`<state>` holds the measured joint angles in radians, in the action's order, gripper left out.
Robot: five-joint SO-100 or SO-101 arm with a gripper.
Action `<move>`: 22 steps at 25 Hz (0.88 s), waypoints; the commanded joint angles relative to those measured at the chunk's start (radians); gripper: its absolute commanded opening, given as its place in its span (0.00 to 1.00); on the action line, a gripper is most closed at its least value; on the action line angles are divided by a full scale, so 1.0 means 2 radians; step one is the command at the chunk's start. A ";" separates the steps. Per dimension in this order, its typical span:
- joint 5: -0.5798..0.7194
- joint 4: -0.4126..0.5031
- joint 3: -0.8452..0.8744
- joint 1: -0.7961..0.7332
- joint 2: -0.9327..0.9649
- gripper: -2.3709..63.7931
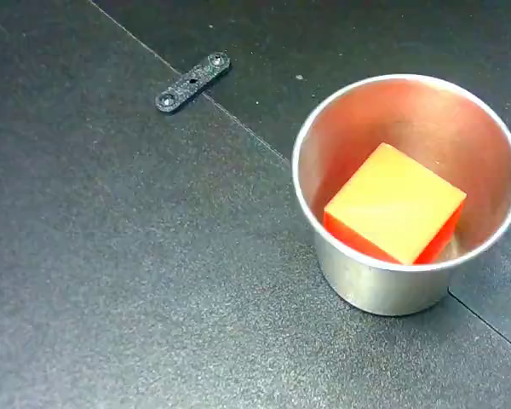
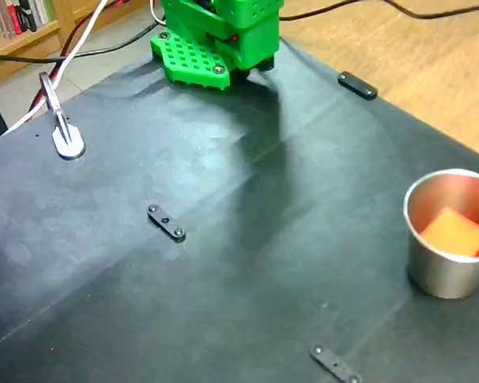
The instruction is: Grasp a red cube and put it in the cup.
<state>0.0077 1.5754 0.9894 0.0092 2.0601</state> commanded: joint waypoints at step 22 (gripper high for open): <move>0.004 -0.008 0.156 0.055 0.095 0.52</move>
<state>0.0092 1.5723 1.2993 0.1273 2.2519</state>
